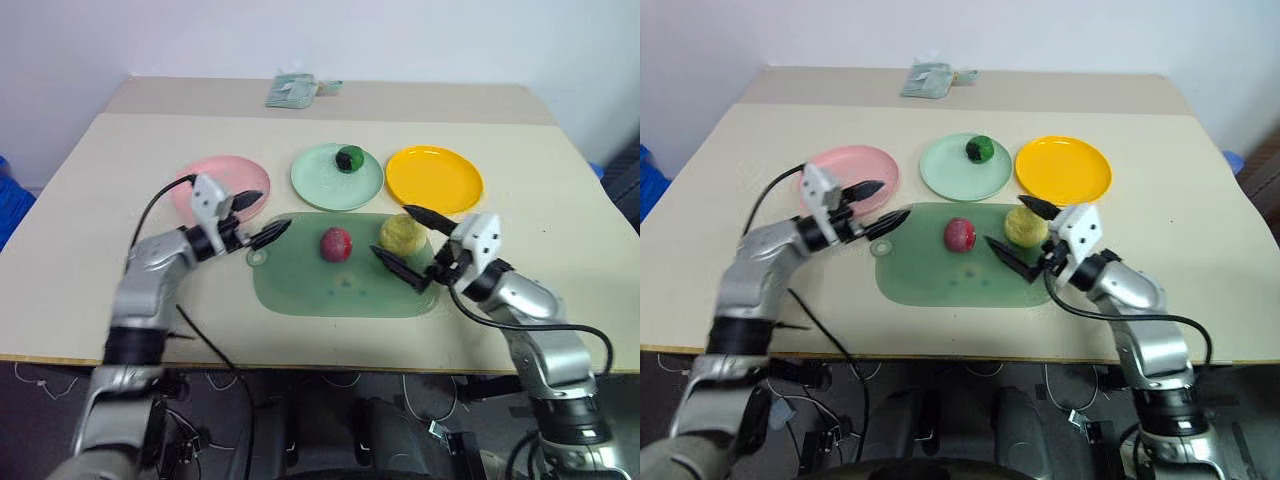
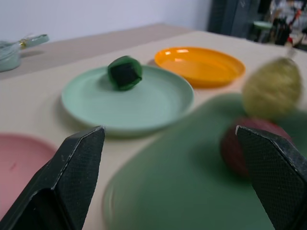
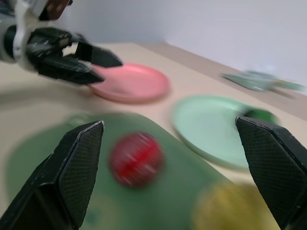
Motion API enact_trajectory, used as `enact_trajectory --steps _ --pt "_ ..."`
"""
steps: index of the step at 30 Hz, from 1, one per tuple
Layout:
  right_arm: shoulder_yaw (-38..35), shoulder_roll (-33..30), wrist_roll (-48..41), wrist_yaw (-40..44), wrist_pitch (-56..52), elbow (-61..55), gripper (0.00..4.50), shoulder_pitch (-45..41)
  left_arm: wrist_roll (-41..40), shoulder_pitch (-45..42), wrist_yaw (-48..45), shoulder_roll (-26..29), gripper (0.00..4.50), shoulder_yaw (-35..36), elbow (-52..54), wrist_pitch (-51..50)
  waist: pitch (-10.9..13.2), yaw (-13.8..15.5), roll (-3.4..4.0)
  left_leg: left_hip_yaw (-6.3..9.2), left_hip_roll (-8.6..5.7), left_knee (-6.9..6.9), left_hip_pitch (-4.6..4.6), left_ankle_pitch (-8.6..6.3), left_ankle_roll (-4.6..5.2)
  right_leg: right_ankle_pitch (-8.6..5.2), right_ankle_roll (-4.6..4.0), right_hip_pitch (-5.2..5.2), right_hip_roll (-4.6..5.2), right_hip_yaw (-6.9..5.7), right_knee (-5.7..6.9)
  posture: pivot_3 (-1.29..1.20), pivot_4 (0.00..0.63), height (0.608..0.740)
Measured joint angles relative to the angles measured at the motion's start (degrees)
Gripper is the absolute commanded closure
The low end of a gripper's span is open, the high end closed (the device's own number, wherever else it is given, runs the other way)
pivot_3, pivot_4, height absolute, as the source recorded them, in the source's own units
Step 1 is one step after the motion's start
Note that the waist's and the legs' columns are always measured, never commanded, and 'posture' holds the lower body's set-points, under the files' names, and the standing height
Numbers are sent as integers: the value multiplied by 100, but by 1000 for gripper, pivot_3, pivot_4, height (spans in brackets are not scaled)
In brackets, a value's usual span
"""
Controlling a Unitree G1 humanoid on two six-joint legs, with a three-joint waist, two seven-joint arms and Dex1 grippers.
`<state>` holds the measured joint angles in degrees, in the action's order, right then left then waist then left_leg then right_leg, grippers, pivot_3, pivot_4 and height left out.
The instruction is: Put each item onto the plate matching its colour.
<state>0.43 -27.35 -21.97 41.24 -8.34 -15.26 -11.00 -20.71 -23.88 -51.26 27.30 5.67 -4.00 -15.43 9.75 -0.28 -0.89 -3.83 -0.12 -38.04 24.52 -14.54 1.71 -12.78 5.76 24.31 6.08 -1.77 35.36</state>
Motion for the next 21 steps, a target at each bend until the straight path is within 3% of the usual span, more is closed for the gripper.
enact_trajectory --steps 5,10,15,21 --pt "138 67 50 134 7 162 0 -134 -221 632 -56 250 33 -13 911 -414 0 58 1 -3 -8 1 1 -7 1 2 -3 1 13 -4 -12 0 150 740" --pt "80 43 34 203 -1 182 0 -135 -352 611 -117 345 33 -381 1408 -871 -2 75 4 -5 -8 2 1 -7 1 2 -3 -2 12 -4 -10 0 150 740" --pt "-128 -88 -11 190 -100 36 0 8 -152 -109 -108 98 33 -1180 1110 -1174 -2 94 4 -10 -10 0 1 4 20 2 -2 -6 8 -5 -10 0 150 740" --pt "-425 -156 -86 37 -186 -421 0 463 425 -1122 42 -443 33 -1854 -102 -1265 -1 103 3 -16 -5 -5 2 6 25 2 0 -5 -16 -9 -9 0 150 740"
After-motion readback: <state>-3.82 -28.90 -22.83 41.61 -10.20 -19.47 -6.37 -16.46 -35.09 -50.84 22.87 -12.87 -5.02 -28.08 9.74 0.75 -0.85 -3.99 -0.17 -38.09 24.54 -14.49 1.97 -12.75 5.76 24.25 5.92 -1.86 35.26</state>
